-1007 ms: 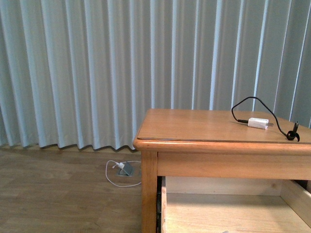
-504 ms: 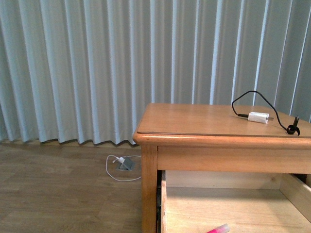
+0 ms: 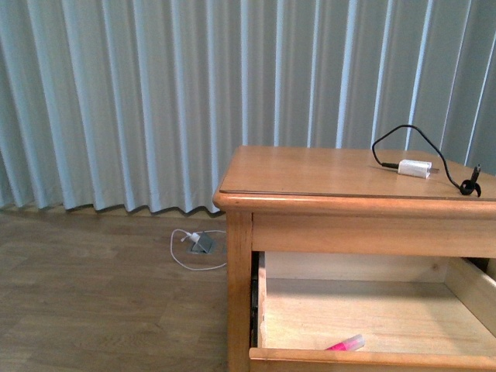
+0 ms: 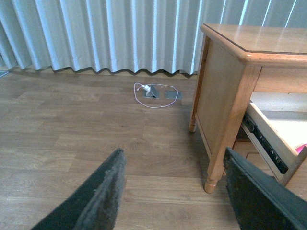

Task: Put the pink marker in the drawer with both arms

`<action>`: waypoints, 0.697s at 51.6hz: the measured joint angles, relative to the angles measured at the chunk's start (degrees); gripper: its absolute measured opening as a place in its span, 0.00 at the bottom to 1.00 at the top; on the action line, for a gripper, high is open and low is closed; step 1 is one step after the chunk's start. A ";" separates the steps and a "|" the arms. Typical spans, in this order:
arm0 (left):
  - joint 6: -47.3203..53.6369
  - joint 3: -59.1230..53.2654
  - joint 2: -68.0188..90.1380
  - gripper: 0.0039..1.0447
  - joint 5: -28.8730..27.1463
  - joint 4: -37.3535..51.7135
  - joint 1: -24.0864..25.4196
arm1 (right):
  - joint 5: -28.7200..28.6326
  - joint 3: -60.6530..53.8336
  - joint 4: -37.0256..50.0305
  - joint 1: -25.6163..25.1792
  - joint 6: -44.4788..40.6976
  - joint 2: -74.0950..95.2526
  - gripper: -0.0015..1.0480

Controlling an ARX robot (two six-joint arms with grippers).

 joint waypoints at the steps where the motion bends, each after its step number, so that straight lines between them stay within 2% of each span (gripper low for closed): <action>1: 0.00 0.00 0.00 0.63 0.02 0.00 0.00 | 1.14 0.22 -0.83 0.09 0.48 0.46 0.92; 4: 0.00 0.00 0.00 0.71 0.04 0.00 0.00 | 0.76 0.42 -2.19 -0.13 1.18 2.19 0.92; 7: 0.00 0.00 0.00 0.81 0.02 -0.02 0.00 | -2.40 0.42 -2.84 -0.79 1.84 5.44 0.92; 10: 0.00 0.00 -0.02 0.96 0.02 -0.02 0.00 | -6.93 0.42 -1.90 -1.88 1.68 11.76 0.92; 19: 0.11 0.00 -0.02 0.95 0.02 -0.02 0.00 | -11.37 1.11 5.79 -4.28 0.83 26.40 0.92; 27: 0.11 0.00 -0.02 0.95 0.02 -0.02 0.00 | -10.99 3.67 14.73 -4.17 0.90 40.85 0.92; 36: 0.11 0.00 -0.02 0.95 0.02 -0.02 0.00 | -8.07 8.02 26.29 -2.80 0.92 56.54 0.92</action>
